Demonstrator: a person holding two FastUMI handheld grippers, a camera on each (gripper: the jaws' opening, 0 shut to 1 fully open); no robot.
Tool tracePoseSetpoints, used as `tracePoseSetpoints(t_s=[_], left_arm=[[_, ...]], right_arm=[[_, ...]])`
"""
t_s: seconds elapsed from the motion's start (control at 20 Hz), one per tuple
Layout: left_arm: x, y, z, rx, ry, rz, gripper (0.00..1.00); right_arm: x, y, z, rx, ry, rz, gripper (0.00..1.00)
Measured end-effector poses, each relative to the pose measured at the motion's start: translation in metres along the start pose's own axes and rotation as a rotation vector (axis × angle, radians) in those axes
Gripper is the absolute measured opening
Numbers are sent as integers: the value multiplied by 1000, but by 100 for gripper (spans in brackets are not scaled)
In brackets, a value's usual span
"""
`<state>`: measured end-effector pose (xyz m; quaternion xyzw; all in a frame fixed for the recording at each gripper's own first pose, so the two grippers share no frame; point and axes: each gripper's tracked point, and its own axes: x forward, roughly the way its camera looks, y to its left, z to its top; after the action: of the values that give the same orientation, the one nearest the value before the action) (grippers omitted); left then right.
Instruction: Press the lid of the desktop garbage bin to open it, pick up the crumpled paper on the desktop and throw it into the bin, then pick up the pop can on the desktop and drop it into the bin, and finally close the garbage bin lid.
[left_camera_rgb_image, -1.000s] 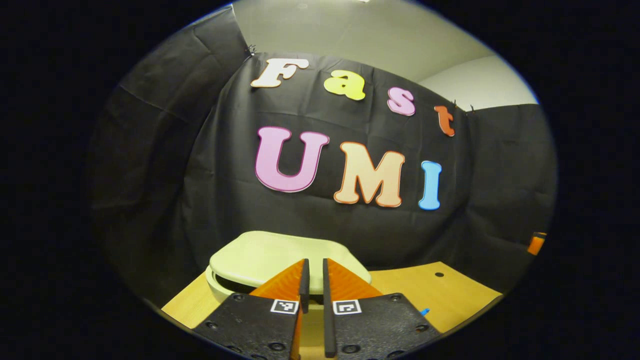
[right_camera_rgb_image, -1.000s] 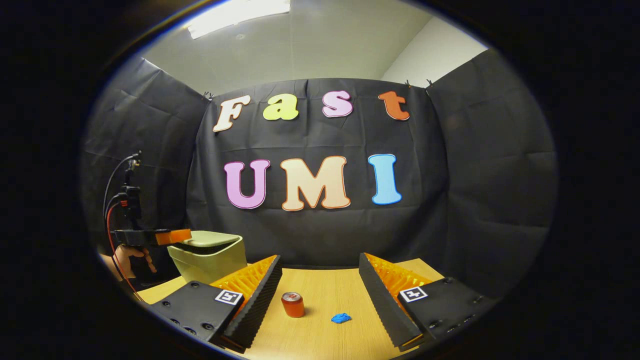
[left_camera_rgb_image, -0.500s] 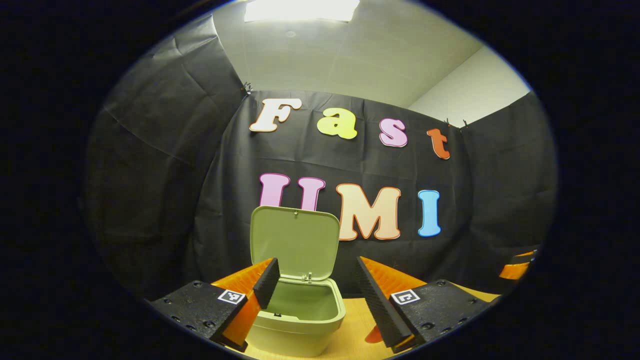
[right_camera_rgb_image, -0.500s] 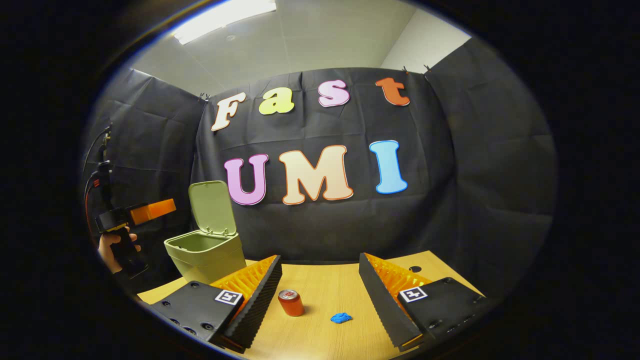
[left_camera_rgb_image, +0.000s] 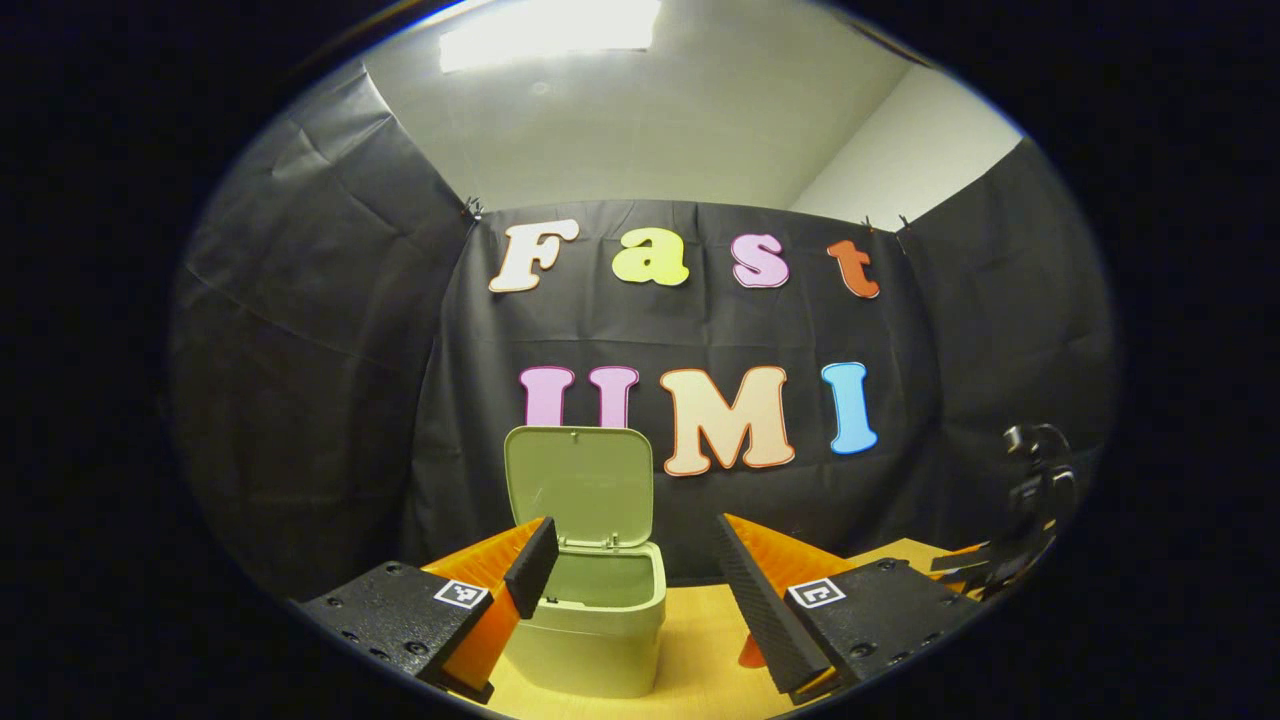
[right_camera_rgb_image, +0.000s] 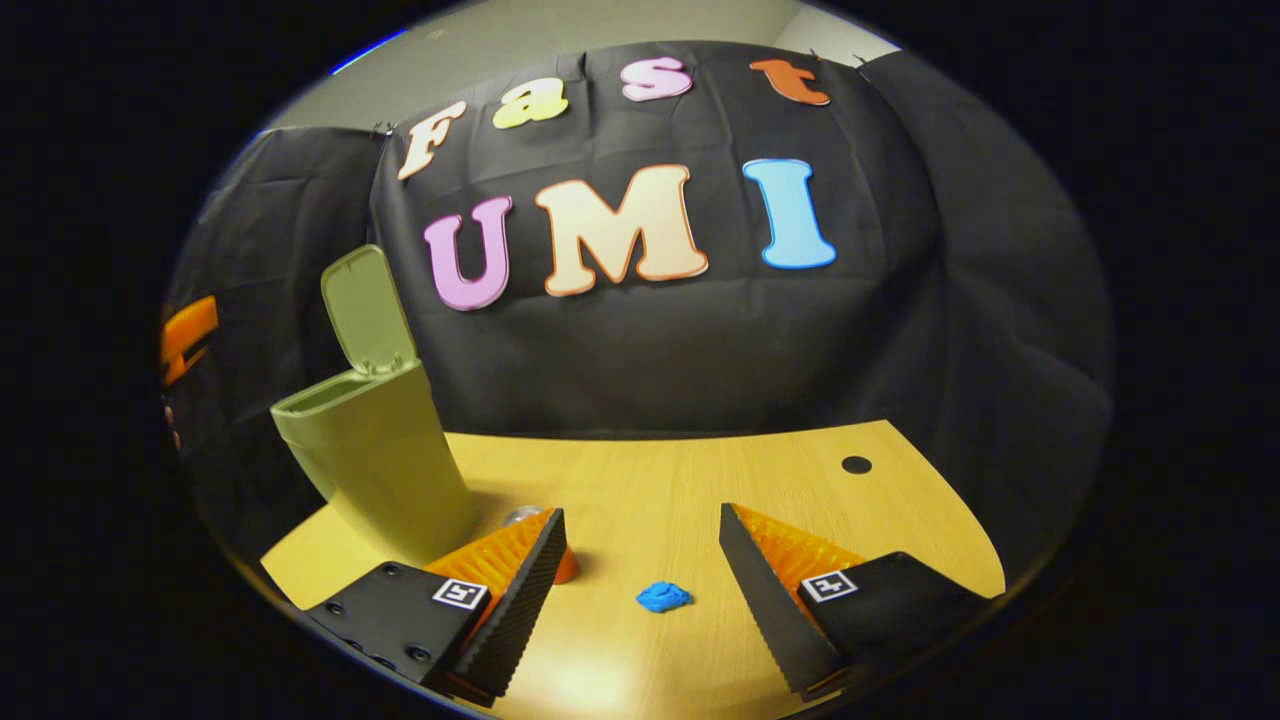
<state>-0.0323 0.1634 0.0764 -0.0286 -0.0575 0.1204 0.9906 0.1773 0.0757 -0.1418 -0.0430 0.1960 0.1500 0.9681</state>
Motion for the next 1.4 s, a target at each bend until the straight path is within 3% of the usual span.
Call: tracePoseSetpoints(t_s=[0.2, 0.3, 0.4, 0.45, 0.65, 0.7, 0.75, 0.95, 1.05, 1.4], left_arm=[[-5, -6, 6, -1, -1, -14, 91], [-9, -7, 0, 5, 18, -23, 91], [-11, -5, -7, 3, 40, -23, 91], [-14, -3, -11, -2, 52, -21, 92], [-14, 10, -18, -10, 76, 2, 92], [-14, 14, -18, -7, 77, 7, 92], [-14, 17, -17, -4, 75, 12, 92], [-7, 22, -19, -6, 78, 10, 92], [-4, 22, -20, -7, 78, 1, 93], [12, 25, -27, -36, 83, -33, 92]], right_arm=[[51, -5, -60, -4, 153, -29, 98], [70, -4, -82, 16, 214, -39, 95], [87, -5, -94, 18, 247, -58, 98], [94, -6, -104, 17, 271, -68, 94], [117, -7, -142, 67, 393, -77, 97], [117, -6, -153, 76, 432, -80, 93], [126, -13, -146, 60, 373, -114, 72], [125, -11, -146, 82, 354, -113, 22], [117, -1, -130, 112, 292, -90, 10], [62, 54, 8, 132, -25, 33, 8]])
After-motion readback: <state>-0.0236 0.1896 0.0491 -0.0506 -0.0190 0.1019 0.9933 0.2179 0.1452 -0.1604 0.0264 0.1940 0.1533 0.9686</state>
